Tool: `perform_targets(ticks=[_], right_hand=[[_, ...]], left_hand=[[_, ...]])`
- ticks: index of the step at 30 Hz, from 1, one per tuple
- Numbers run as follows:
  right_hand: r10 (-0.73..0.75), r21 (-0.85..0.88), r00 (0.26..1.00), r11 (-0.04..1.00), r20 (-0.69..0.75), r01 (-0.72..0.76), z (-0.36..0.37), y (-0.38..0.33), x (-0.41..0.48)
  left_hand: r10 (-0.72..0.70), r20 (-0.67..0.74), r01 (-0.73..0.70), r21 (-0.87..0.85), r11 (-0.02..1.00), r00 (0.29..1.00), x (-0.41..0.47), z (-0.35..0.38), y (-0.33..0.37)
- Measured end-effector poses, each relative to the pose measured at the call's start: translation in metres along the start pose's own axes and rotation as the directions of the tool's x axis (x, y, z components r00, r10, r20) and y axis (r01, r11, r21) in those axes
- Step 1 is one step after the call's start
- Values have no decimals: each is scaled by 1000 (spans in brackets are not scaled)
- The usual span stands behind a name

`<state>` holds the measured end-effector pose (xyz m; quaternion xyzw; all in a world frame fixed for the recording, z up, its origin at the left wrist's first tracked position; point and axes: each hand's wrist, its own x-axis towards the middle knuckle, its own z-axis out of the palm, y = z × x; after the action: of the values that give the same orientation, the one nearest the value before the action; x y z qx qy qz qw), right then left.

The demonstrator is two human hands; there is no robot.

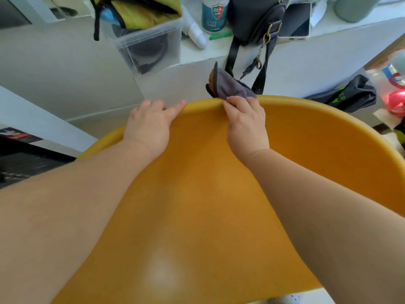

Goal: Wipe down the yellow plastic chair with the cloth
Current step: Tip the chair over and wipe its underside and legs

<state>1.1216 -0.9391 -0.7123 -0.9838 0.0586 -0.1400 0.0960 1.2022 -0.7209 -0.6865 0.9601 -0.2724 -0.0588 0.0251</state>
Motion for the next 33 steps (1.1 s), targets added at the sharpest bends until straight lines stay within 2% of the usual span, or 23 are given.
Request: perform_targets(ticks=[2,4,7,9,12,15,18,22,27,31,33], right_hand=[[13,-29,999,1000,40,-12,-2,-10,0],[43,-72,989,997,139,-33,-4,-20,2],[42,-128,977,992,211,-15,-2,-29,9],[25,-163,981,987,192,7,1,-27,11],[19,-196,982,980,187,18,13,-26,2],[40,-168,990,986,134,-17,29,-29,0],[30,-119,998,993,46,-25,39,-23,7],[87,-11,996,996,28,-87,48,-13,7],[89,21,995,996,49,-91,59,-14,10],[-25,12,991,1000,131,24,53,-1,40],[-111,11,975,994,191,111,46,9,63]], left_hand=[[-36,27,35,14,999,999,-22,3,3],[-64,41,64,-2,998,997,-37,9,9],[-151,12,152,-99,983,988,-36,11,15],[-209,-17,205,-133,970,978,-30,10,21],[-255,-41,251,-85,964,966,-18,8,29],[-333,-68,329,-64,942,941,1,8,26],[-354,-147,333,-148,931,924,9,23,23],[-391,-240,329,-261,907,888,6,37,21],[-395,-157,349,-254,902,905,13,25,18],[-342,-87,321,-192,927,936,46,0,-4],[-382,-77,367,-165,916,921,63,-11,-12]])
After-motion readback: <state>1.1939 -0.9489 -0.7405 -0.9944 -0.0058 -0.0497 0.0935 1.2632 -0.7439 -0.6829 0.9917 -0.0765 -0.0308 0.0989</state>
